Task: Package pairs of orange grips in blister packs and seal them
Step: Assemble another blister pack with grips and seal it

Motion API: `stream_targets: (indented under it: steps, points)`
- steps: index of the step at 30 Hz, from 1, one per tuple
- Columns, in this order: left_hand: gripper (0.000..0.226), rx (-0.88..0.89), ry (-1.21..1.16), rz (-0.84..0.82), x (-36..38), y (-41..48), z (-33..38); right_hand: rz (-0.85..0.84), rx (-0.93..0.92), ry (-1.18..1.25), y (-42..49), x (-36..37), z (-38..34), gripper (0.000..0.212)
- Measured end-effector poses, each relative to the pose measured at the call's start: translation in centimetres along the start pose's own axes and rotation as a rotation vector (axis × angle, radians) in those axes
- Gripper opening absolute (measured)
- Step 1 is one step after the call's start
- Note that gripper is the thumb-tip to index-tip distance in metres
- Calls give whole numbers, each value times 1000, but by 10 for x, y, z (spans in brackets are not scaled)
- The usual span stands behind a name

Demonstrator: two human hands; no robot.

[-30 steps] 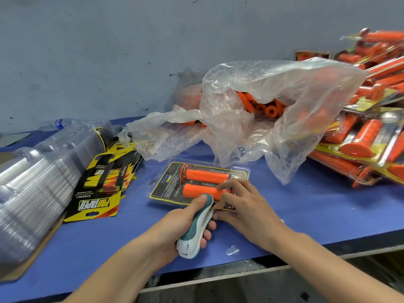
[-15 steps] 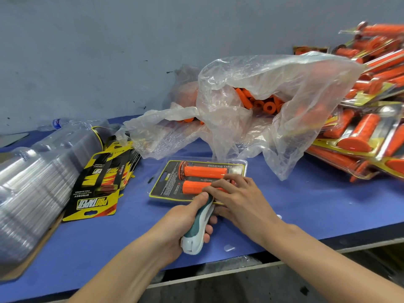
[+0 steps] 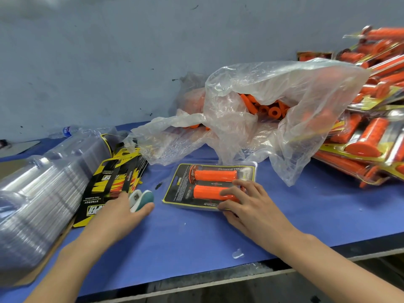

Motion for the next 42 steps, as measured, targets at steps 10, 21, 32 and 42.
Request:
stream_targets:
  steps: [10,21,32,42]
  points:
    - [70,260,94,298,-5,-1,28,16,-16,-123,0,-1,2,7]
    - [32,1065,153,472,7,-57,116,-146,-4,124,-11,-17,27,16]
    - [16,1183,56,615,1,-111,145,-108,34,-48,-4,-11,16,8]
    - [28,873,-282,422,-22,-66,69,-270,123,533,-11,3,67,14]
Point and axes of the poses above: each hand's wrist, its own y-axis towards the middle knuckle, its own x-axis out of the palm, z = x × y, the point moved 7 cm from there along y, towards the middle knuckle, and after that the axes turned 2 degrees about x, right-handed, at the moved point
